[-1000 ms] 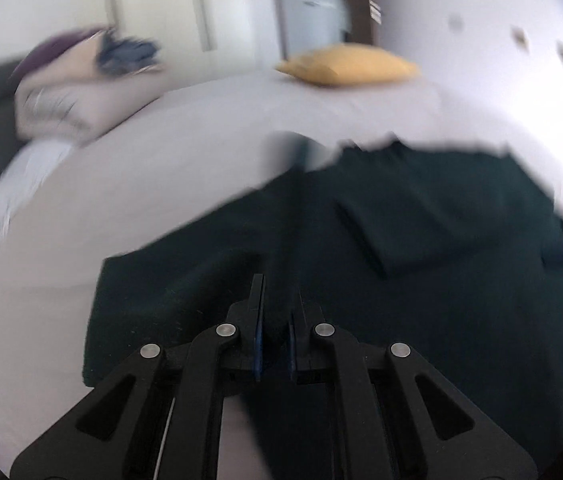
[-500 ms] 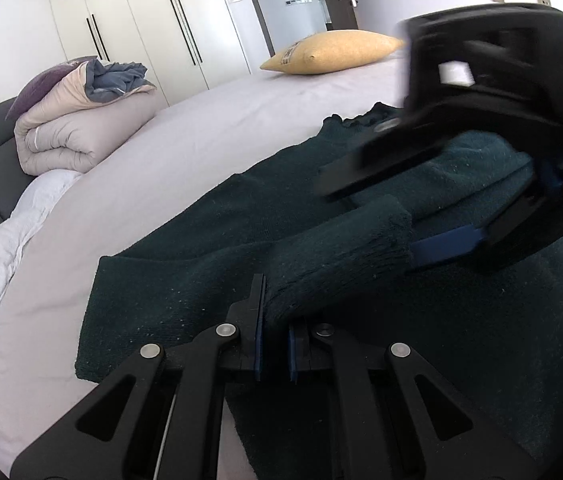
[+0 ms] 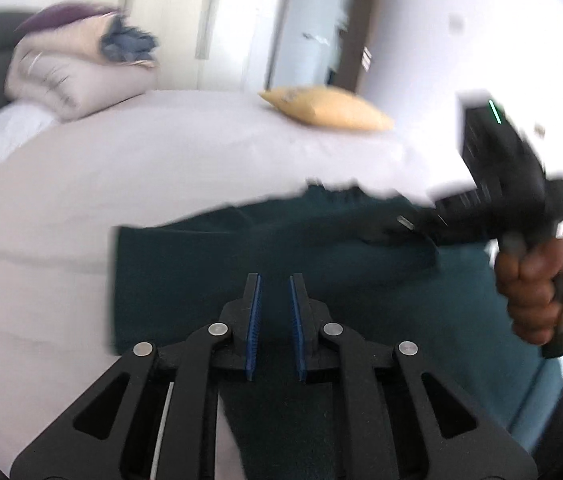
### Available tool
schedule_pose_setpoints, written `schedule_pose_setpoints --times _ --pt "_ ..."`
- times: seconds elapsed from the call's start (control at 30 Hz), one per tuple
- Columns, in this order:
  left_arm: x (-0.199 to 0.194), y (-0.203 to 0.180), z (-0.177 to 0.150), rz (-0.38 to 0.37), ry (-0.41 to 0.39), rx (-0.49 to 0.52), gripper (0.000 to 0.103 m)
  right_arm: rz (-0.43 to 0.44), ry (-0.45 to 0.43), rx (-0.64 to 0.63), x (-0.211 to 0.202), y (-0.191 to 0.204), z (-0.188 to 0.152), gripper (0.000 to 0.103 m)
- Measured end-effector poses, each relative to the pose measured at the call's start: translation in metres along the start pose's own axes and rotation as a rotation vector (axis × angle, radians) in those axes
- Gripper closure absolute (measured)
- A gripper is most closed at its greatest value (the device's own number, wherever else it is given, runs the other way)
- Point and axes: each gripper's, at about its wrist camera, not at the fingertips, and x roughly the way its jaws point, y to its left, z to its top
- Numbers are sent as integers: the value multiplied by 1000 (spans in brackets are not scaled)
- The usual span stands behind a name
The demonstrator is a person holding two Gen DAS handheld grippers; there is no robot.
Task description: Fold small clothes
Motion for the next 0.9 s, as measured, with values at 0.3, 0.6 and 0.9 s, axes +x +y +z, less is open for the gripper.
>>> schedule_pose_setpoints --times 0.3,0.6,0.9 --pt "15 115 38 32 45 -341 90 -248 -68 99 -59 -92 12 94" --pt "67 76 47 -24 147 -229 90 -294 -58 139 -61 -125 11 94" --pt "141 39 24 63 334 -115 90 -336 -26 101 -47 -128 25 94"
